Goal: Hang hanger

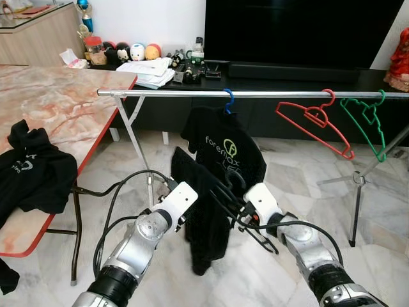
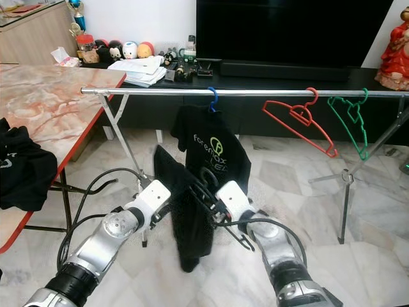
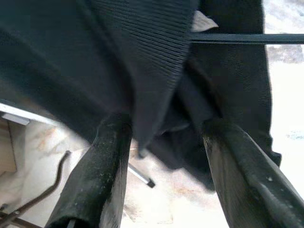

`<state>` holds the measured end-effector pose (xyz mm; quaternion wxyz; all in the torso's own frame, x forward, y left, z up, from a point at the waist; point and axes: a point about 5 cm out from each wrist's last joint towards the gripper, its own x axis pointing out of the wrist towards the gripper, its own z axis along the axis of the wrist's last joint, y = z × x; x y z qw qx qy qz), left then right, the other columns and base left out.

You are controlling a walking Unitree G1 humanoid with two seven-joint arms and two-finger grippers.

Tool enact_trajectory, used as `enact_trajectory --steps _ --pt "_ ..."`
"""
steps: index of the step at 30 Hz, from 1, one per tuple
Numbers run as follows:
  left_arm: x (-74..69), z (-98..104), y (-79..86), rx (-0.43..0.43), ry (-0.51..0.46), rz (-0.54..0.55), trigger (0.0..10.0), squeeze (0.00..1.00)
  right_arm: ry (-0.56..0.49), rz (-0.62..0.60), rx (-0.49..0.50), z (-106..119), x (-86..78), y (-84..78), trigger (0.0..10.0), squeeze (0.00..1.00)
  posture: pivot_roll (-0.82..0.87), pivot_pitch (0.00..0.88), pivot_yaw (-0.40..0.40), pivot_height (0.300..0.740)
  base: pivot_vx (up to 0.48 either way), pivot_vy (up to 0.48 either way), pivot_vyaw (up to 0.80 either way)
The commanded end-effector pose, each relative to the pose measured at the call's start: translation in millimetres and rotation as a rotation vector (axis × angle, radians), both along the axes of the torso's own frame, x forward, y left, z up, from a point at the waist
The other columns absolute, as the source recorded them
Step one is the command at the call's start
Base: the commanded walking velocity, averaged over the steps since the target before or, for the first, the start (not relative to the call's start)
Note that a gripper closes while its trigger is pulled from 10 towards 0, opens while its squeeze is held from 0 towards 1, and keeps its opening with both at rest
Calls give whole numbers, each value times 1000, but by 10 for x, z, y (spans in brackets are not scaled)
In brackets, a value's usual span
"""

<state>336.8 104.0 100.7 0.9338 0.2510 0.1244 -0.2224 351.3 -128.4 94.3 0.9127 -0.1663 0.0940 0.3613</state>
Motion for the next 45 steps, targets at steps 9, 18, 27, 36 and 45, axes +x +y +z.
enact_trajectory --steps 9,18,27,36,45 --pt "64 -23 70 48 -55 87 10000 0 -68 61 33 227 33 137 0 0 44 48 -20 740 0 0 0" --pt "115 32 107 -4 -115 180 10000 0 -77 100 49 294 -9 172 0 0 33 42 -17 740 0 0 0" --pt "103 -1 47 -56 -89 178 10000 0 -65 135 70 365 -32 228 0 0 35 37 -18 740 0 0 0" --pt "116 -6 75 -57 -114 230 10000 0 -83 165 83 489 -67 266 0 0 31 36 -18 740 0 0 0" --pt "153 78 155 -84 -173 291 0 0 -74 174 77 474 -135 255 0 0 31 53 -21 740 0 0 0"
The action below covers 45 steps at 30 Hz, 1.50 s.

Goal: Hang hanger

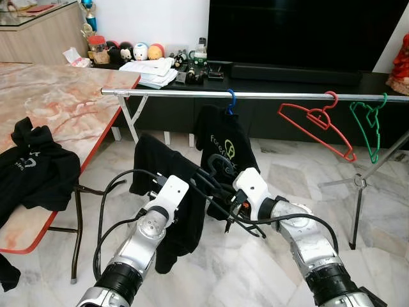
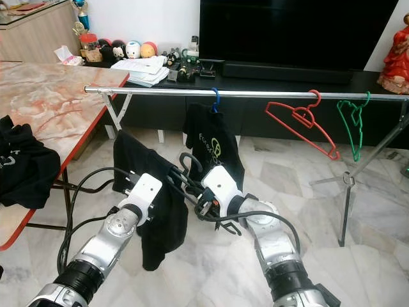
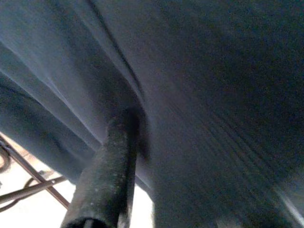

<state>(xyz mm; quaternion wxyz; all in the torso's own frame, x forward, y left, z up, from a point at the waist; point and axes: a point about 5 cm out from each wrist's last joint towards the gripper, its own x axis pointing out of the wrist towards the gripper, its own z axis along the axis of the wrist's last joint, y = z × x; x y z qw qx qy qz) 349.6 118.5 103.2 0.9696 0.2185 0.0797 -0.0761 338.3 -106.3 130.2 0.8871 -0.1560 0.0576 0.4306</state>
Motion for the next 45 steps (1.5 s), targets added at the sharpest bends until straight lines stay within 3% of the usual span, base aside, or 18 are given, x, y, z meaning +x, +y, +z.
enact_trajectory --steps 1,26,36,45 --pt "31 67 17 -26 -33 22 0 0 -36 18 30 109 -13 31 0 0 31 56 -22 740 0 0 0" --pt "43 102 0 -50 -59 19 0 0 -13 -8 -30 33 -36 -102 0 0 39 76 -14 740 0 0 0" --pt "53 76 82 -45 -47 74 0 0 38 76 -149 -80 -145 -259 0 0 36 78 -13 740 0 0 0" --pt "59 52 156 -38 -40 126 0 0 129 115 -321 -317 -305 -554 0 0 34 80 -10 740 0 0 0"
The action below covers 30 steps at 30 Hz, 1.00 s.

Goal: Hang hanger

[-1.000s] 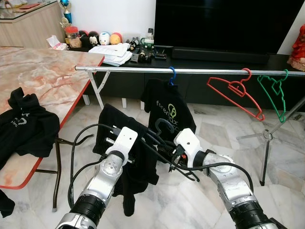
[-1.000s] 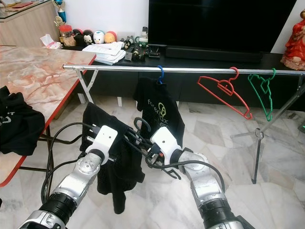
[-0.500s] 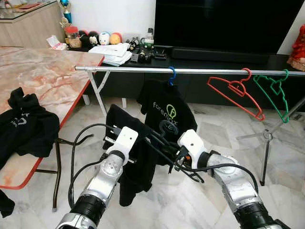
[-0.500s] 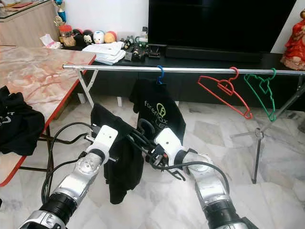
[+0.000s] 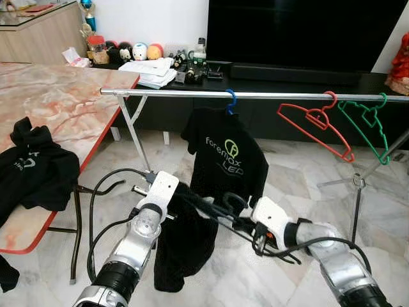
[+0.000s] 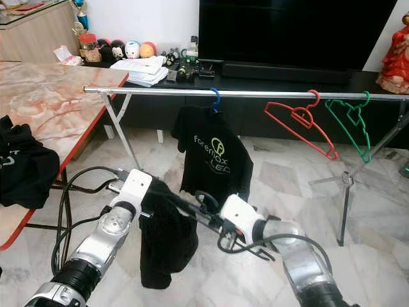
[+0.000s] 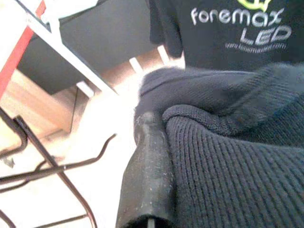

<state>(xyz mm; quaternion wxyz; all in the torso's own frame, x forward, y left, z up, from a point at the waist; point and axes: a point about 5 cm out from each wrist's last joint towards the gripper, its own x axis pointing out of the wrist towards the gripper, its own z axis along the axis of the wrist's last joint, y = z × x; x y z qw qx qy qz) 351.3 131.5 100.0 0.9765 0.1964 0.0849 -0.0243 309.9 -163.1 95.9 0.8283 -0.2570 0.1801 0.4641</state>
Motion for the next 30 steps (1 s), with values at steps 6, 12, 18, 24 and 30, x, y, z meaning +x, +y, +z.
enact_trajectory --steps 6,12,18,24,30 --pt "34 48 52 8 -16 39 0 0 26 84 -53 0 -122 -89 0 0 31 80 -8 740 0 0 0" --pt "39 36 90 14 -9 65 0 0 94 147 -118 -82 -253 -206 0 0 29 77 -7 740 0 0 0" --pt "6 -45 142 48 11 74 0 0 148 24 -185 -307 -281 -426 0 0 23 73 -10 740 0 0 0" --pt "-42 -69 244 30 -11 97 0 0 196 -206 -113 -600 -348 -490 0 0 26 77 -3 740 0 0 0" --pt "-109 128 80 -169 -125 -85 10000 0 203 -623 12 -991 -378 -446 10000 0 29 81 7 740 0 0 0"
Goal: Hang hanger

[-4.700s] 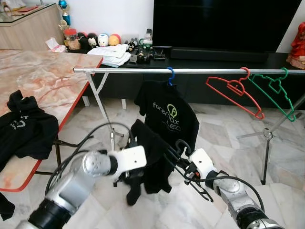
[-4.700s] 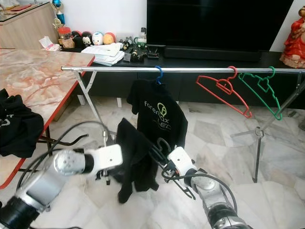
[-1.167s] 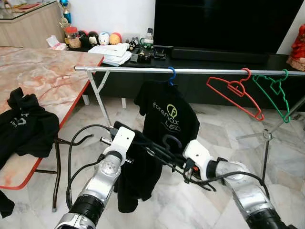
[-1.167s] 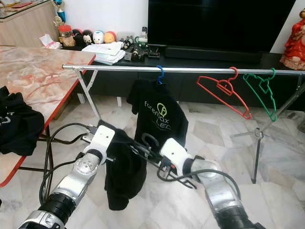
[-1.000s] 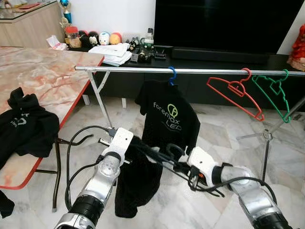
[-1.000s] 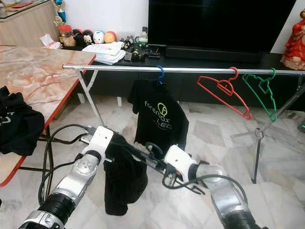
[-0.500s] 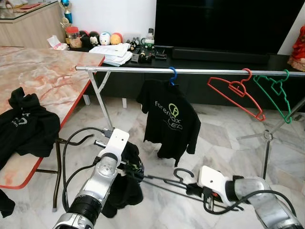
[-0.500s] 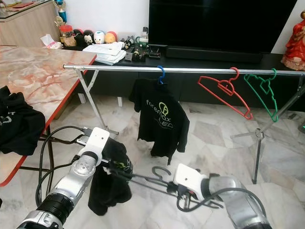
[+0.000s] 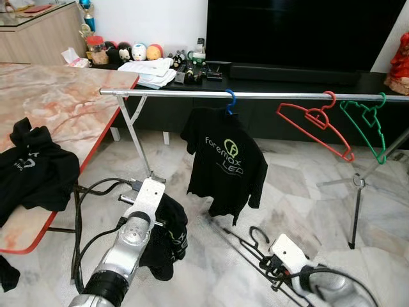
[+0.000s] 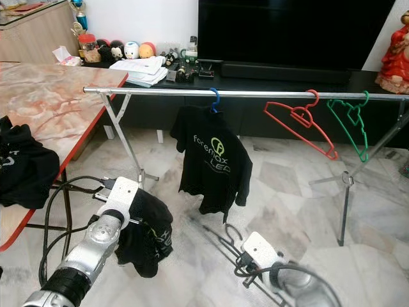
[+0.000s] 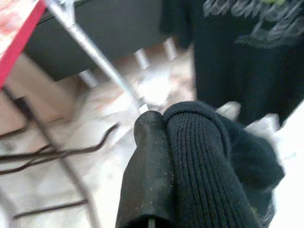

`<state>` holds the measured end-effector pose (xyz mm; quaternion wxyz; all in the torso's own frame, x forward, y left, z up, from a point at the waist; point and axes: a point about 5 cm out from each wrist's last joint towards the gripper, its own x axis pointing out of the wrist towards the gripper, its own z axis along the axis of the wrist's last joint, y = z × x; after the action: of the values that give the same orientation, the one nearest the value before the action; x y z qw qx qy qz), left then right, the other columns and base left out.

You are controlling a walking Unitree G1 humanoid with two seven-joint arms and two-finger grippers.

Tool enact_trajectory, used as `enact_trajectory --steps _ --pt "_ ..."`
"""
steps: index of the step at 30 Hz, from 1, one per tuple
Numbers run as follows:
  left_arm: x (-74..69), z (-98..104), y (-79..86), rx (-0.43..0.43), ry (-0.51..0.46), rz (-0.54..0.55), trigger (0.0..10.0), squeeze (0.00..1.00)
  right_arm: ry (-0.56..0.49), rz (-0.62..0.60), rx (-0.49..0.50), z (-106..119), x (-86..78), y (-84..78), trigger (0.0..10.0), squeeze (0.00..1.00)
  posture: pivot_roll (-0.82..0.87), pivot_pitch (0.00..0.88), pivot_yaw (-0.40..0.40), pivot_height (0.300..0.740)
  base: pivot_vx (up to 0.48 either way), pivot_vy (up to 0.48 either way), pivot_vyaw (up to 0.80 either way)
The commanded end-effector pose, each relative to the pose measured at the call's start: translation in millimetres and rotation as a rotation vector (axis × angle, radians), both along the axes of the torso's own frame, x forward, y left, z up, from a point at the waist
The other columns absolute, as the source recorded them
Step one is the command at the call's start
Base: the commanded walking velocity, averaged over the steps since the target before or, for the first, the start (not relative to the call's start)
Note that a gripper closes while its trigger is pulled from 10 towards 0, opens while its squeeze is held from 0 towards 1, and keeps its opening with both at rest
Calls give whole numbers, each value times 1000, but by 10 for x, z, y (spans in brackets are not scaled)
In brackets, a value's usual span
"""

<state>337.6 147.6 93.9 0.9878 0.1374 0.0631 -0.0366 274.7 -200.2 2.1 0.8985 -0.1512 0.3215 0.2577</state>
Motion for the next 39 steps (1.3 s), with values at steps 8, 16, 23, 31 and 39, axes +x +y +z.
enact_trajectory --steps 8,16,23,31,39 --pt "-292 370 7 -274 -241 -20 10000 0 165 -776 143 -649 -574 7 10000 0 63 68 24 740 0 0 0" --pt "-493 403 44 -275 -250 -21 10000 0 248 -784 146 -838 -881 134 10000 0 65 73 37 740 0 0 0" --pt "-455 443 99 -260 -237 -15 10000 0 301 -775 91 -1022 -1398 57 10000 0 66 56 56 740 0 0 750" --pt "-483 449 7 -251 -216 -71 10000 0 317 -796 88 -1080 -1634 42 10000 0 63 34 67 740 0 0 800" --pt "-512 424 8 -254 -196 -80 10000 0 299 -817 90 -1048 -1527 -3 10000 0 67 11 65 740 0 0 165"
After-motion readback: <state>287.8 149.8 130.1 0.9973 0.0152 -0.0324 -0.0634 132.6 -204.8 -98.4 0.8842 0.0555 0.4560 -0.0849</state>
